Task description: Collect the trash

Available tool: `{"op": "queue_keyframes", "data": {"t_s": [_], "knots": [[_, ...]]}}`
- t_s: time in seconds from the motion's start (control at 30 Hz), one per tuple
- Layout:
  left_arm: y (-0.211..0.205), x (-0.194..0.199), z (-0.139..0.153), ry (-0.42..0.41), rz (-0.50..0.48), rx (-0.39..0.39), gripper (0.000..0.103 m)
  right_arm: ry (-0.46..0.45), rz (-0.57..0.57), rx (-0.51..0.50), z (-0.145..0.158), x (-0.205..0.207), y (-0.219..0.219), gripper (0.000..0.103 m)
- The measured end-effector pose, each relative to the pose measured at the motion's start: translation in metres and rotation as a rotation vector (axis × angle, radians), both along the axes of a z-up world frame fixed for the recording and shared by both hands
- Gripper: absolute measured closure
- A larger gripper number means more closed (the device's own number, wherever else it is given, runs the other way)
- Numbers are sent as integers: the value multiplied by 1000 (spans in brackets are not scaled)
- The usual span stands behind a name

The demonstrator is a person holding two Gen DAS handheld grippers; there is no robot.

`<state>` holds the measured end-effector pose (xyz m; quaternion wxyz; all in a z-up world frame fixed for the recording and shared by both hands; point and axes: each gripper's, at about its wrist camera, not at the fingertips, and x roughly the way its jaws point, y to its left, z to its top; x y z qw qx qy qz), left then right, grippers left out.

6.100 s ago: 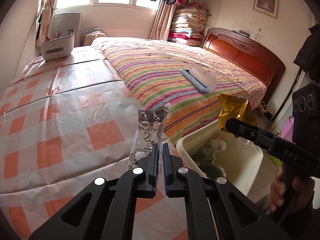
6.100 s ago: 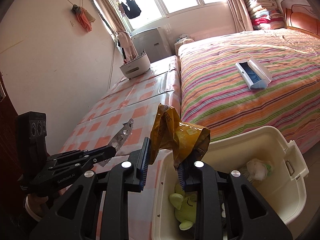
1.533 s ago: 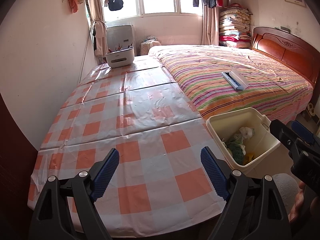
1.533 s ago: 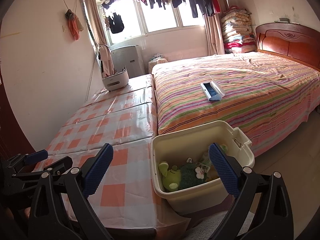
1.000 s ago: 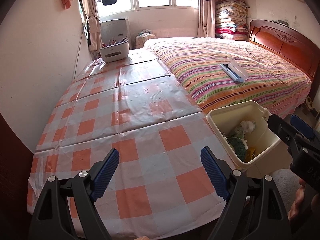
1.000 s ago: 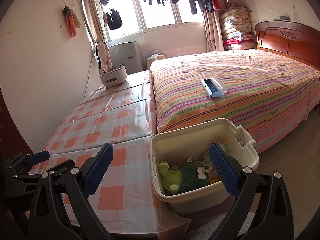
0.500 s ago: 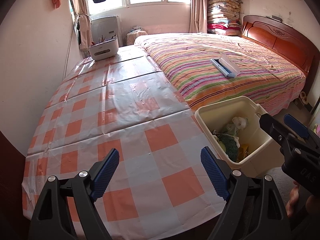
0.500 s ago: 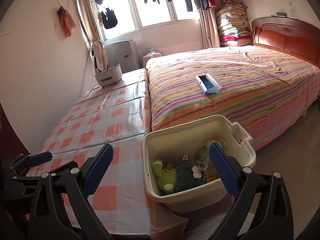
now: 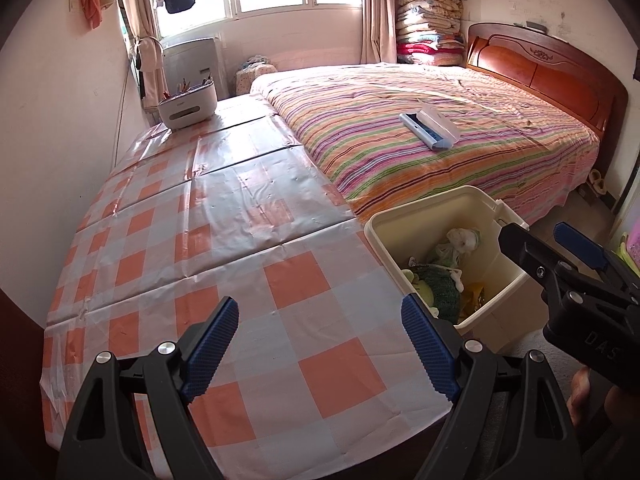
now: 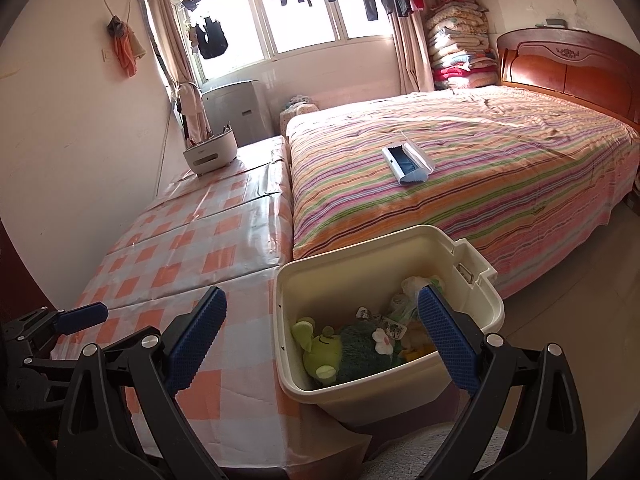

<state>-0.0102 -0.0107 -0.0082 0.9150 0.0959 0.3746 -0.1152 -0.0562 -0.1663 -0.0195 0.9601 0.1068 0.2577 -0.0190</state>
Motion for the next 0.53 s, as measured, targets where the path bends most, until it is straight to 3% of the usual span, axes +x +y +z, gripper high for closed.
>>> {"op": "queue_keyframes", "data": {"t_s": [0.53], "knots": [[-3,-3,-1,5,-13,5,22,12,-2,-1,-3,1,1,8]]}}
